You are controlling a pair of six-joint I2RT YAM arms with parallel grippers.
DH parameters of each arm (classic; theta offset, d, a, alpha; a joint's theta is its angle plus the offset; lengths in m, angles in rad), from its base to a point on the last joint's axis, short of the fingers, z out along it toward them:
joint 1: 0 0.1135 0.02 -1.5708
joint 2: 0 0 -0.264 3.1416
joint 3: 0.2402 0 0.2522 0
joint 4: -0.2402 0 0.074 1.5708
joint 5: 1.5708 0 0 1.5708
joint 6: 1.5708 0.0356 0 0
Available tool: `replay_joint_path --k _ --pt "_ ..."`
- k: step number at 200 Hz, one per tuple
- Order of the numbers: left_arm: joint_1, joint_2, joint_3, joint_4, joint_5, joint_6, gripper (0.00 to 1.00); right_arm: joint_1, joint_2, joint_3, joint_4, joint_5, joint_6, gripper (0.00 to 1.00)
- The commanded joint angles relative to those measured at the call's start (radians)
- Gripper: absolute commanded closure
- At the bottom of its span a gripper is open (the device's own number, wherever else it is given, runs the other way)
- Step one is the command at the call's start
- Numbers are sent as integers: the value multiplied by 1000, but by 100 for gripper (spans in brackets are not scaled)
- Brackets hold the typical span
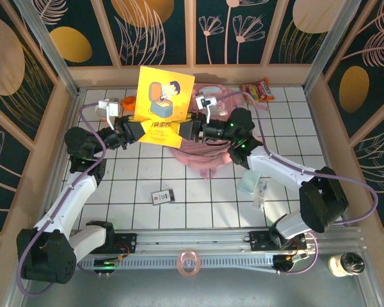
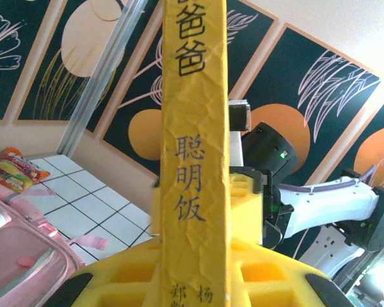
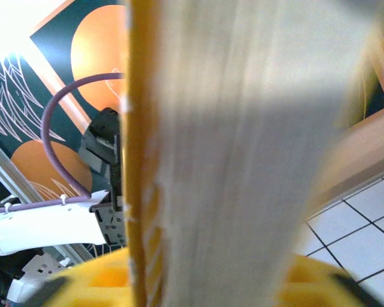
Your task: Pack the student bag
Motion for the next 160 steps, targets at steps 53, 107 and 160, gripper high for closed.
replay_joint_path --k 53,107,160 --pt "-6 -145 88 -652 -268 845 23 -75 -250 -31 -588 191 -600 100" --pt "-8 -84 187 -989 -274 1336 20 -55 -185 78 -1141 495 -1122 100" --pt "-94 -12 213 -1164 -351 1648 17 30 -128 97 -1236 586 -1430 100"
